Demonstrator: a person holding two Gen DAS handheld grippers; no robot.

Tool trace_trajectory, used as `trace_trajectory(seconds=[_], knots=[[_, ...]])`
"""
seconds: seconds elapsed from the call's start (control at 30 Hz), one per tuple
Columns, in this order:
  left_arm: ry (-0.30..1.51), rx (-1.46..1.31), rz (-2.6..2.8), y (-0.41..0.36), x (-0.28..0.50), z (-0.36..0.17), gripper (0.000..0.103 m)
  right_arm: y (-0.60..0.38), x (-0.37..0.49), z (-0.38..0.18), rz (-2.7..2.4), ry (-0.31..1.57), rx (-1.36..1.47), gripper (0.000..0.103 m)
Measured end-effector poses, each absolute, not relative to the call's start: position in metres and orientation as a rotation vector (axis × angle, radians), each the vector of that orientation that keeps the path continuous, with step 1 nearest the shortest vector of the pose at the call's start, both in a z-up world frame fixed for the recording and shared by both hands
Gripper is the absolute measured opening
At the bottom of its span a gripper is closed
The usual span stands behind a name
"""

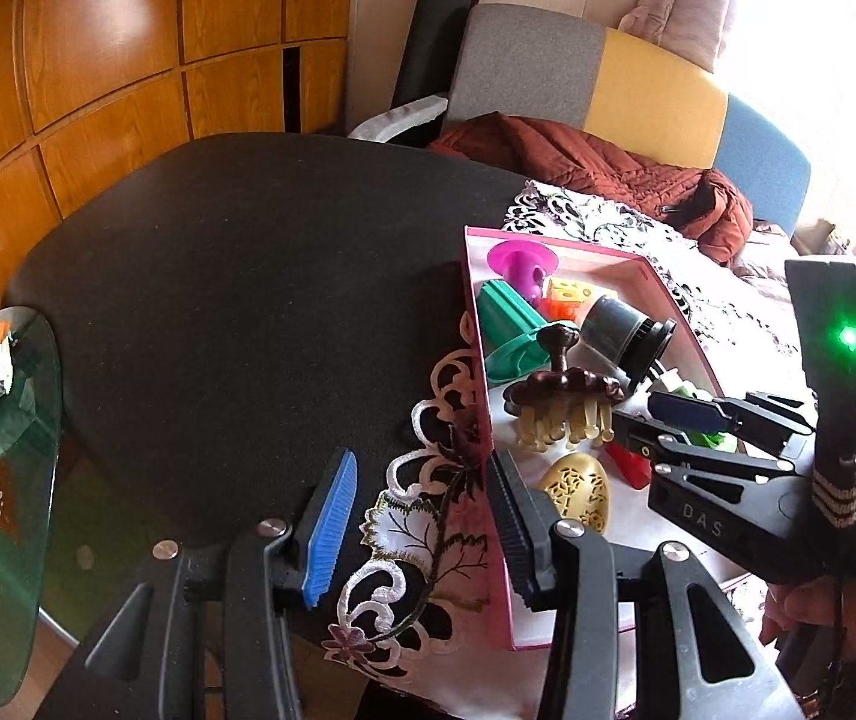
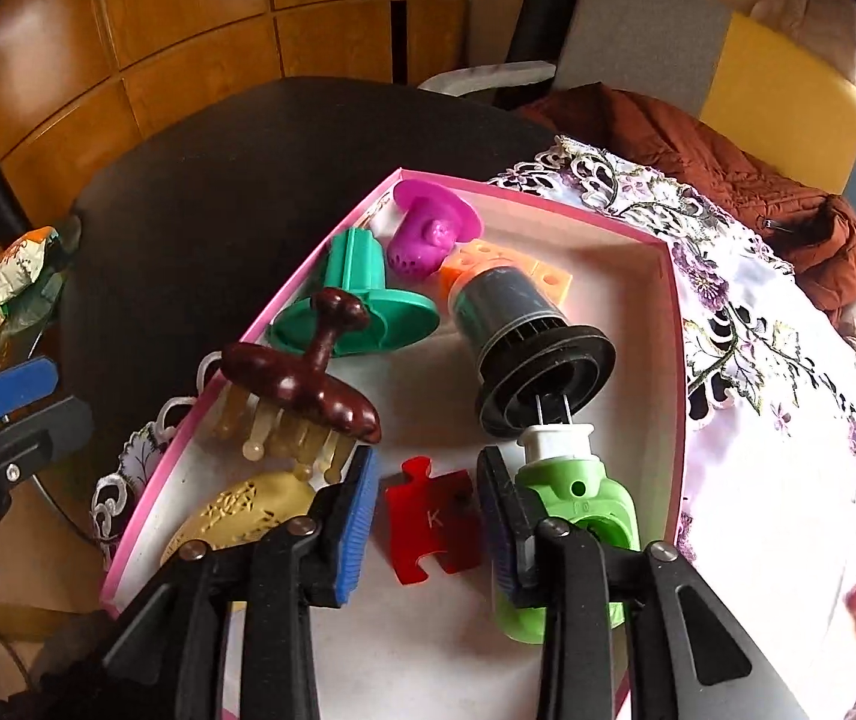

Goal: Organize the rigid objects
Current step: 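Carry the red K puzzle piece into the tray and open the right gripper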

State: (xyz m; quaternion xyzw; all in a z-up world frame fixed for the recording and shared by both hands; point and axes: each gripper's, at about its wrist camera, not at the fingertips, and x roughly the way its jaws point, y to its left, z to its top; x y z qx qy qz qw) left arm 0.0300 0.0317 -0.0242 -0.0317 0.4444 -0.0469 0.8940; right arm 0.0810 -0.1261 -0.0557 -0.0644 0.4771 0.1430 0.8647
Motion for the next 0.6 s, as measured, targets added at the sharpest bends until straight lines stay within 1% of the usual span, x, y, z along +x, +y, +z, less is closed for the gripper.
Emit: trace_trajectory(seconds=[0.03,0.2,0.27,0.4,0.5,0.6], knots=[[0.922,-0.067,-0.098,0.032,0.030,-0.024,0.045,-0.126,0.078,-0.055,0.298,0.997,-0.135,0.042],[0.920,-0.061,-0.101,0.030,0.030,-0.023,0.045,-0.129,0.072,-0.052,0.294,0.984,-0.114,0.043],[0.921,-0.058,-0.101,0.028,0.029,-0.023,0.045,-0.131,0.069,-0.050,0.292,0.972,-0.110,0.045],[0.920,-0.053,-0.101,0.026,0.028,-0.022,0.045,-0.133,0.063,-0.044,0.278,0.944,-0.112,0.052],[0.917,-0.047,-0.102,0.024,0.027,-0.022,0.045,-0.137,0.060,-0.041,0.261,0.929,-0.103,0.053],[0.917,-0.039,-0.105,0.022,0.027,-0.021,0.045,-0.143,0.055,-0.037,0.246,0.914,-0.081,0.056]])
